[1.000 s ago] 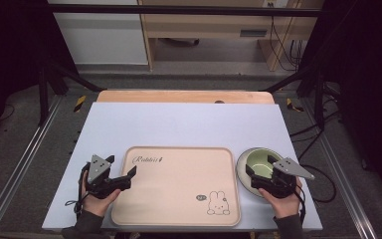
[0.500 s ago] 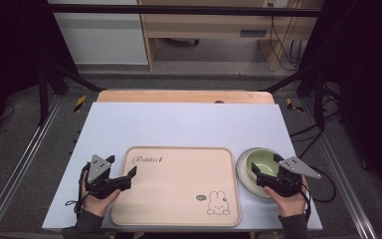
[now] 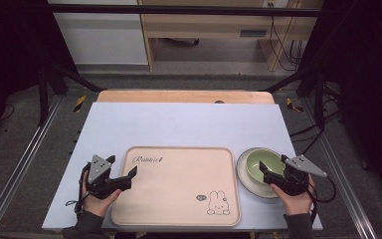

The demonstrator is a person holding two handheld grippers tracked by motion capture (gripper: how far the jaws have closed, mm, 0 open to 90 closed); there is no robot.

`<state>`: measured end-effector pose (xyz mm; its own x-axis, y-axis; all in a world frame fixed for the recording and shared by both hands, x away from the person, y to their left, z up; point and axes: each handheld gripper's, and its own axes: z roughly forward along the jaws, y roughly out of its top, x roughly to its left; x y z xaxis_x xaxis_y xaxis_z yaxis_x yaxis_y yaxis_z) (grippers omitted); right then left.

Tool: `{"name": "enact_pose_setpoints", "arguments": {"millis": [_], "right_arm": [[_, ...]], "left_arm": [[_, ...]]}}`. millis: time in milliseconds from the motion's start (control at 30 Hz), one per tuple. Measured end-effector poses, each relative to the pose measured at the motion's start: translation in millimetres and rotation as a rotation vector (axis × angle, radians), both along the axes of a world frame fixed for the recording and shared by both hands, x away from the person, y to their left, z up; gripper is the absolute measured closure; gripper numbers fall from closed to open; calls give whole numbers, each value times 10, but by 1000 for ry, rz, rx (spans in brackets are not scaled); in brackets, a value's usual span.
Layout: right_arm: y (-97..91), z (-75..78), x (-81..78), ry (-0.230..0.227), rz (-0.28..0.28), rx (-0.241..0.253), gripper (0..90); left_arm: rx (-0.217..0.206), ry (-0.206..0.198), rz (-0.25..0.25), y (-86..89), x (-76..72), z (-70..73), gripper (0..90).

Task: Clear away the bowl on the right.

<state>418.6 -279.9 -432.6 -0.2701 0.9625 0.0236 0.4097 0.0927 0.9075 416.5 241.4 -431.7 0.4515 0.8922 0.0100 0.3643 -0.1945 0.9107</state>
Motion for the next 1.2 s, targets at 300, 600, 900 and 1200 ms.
{"name": "enact_pose_setpoints", "arguments": {"millis": [300, 600, 900, 1200], "right_arm": [[-127, -19, 17, 47, -47, -2, 232], [-229, -81, 68, 122, -71, -12, 326], [-300, -95, 108, 195, -86, 17, 426], [-313, -111, 196, 265, -85, 15, 522]], "left_arm": [[6, 0, -3, -3, -4, 4, 146], [1, 1, -1, 1, -3, 5, 146], [1, 3, -1, 0, 7, -5, 146], [6, 6, -1, -10, 12, -14, 146]]}}
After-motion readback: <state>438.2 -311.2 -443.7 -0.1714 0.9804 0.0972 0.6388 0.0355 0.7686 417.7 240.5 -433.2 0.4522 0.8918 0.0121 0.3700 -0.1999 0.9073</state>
